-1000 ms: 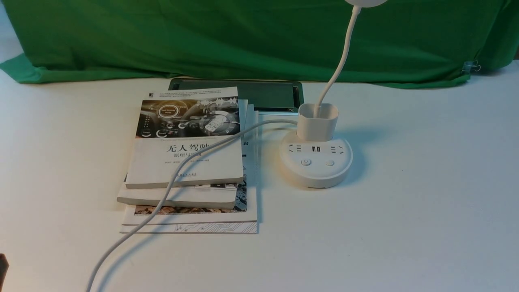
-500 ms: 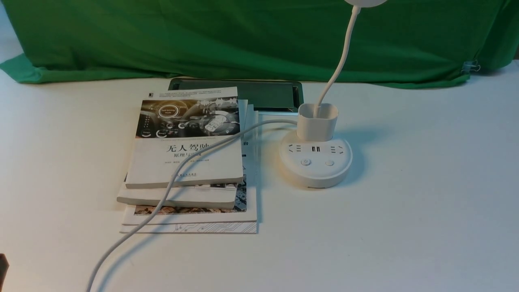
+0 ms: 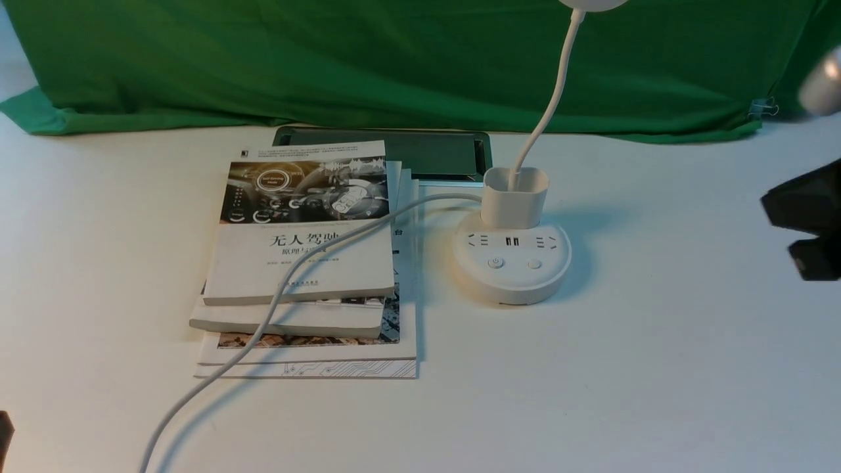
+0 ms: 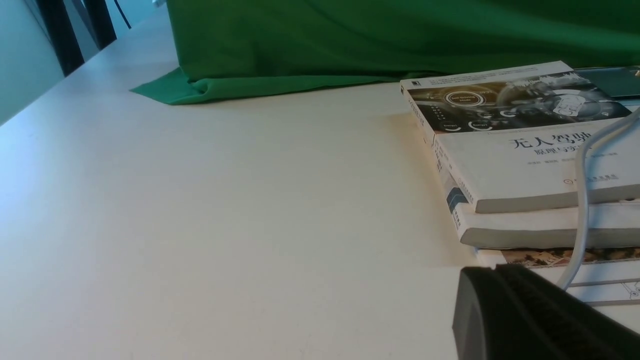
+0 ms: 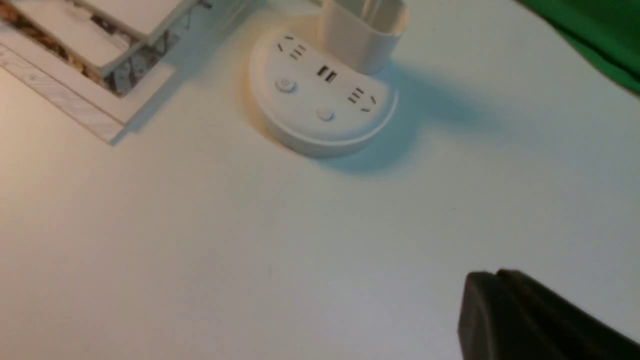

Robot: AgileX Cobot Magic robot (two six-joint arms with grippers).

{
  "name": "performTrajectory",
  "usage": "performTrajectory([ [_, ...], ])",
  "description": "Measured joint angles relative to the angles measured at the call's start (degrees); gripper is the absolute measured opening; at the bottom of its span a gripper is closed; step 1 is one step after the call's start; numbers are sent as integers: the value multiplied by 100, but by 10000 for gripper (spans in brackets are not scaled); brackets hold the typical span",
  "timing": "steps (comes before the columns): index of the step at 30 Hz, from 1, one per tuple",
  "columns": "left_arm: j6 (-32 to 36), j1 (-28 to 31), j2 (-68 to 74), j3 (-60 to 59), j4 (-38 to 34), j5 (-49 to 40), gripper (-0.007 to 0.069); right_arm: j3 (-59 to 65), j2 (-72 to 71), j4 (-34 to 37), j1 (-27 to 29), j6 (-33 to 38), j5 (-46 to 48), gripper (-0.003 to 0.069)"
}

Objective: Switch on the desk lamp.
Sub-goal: Use the right arm to press the button switch on the lamp holder

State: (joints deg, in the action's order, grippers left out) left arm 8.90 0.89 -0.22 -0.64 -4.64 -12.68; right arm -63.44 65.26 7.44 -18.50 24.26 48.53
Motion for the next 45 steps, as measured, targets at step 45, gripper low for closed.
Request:
performTrajectory([
  [45,0,0,0,0,0,0,21,-2241,5103,-271,-769,-205,-1102,29],
])
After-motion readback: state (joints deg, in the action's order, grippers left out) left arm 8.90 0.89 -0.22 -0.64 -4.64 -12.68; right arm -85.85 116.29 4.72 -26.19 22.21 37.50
